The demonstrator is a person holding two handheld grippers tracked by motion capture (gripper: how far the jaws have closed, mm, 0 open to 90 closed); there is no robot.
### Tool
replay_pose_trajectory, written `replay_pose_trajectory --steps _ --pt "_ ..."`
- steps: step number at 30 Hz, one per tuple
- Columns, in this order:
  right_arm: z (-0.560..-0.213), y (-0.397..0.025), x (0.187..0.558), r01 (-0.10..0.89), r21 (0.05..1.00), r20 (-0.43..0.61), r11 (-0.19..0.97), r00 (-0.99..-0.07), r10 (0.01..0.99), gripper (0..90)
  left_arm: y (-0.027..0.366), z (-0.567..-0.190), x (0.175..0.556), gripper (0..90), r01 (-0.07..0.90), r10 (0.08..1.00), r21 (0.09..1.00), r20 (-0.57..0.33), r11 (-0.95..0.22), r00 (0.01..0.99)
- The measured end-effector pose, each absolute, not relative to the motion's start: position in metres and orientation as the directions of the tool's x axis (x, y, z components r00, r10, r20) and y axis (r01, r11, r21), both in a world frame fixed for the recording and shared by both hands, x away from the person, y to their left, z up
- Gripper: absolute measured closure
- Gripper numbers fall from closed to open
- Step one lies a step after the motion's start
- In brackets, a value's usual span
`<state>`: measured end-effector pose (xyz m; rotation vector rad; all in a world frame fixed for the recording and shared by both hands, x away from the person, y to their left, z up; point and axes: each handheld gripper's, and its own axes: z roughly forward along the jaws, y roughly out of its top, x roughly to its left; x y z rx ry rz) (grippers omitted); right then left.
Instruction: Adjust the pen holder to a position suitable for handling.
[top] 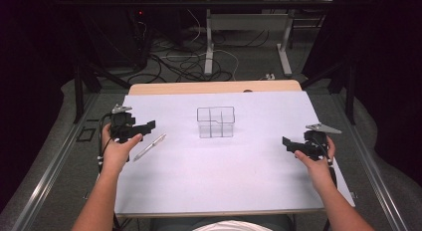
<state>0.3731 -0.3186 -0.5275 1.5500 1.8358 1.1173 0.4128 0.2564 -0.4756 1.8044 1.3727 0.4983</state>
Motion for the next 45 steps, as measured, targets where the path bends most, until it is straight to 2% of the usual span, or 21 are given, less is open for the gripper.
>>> replay_pose_trajectory --steps 5,9,18,31,35,45 --pt "-0.527 -0.319 0.373 0.564 0.825 0.136 0.023 -0.238 0.962 8.2 0.26 -0.476 0.409 15.6 0.612 0.932 0.775 -0.085 -0.16 0.352" --pt "-0.528 -0.319 0.373 0.566 0.824 0.136 0.023 -0.237 0.962 8.2 0.257 -0.476 0.409 15.6 0.626 0.931 0.733 0.024 -0.265 0.365" --pt "-0.528 -0.318 0.373 0.571 0.821 0.134 0.029 -0.242 0.961 8.4 0.255 -0.48 0.409 18.1 0.625 0.906 0.693 0.099 -0.359 0.411" --pt "-0.529 -0.317 0.374 0.572 0.819 0.129 0.035 -0.244 0.961 8.5 0.26 -0.487 0.413 28.4 0.67 0.902 0.641 0.084 -0.375 0.424" --pt "-0.529 -0.318 0.374 0.571 0.82 0.122 0.042 -0.247 0.961 8.6 0.26 -0.49 0.412 38.5 0.683 0.907 0.635 0.07 -0.361 0.414" --pt "-0.528 -0.316 0.373 0.565 0.823 0.113 0.056 -0.26 0.959 8.6 0.262 -0.495 0.411 43.0 0.709 0.897 0.588 0.068 -0.389 0.436"
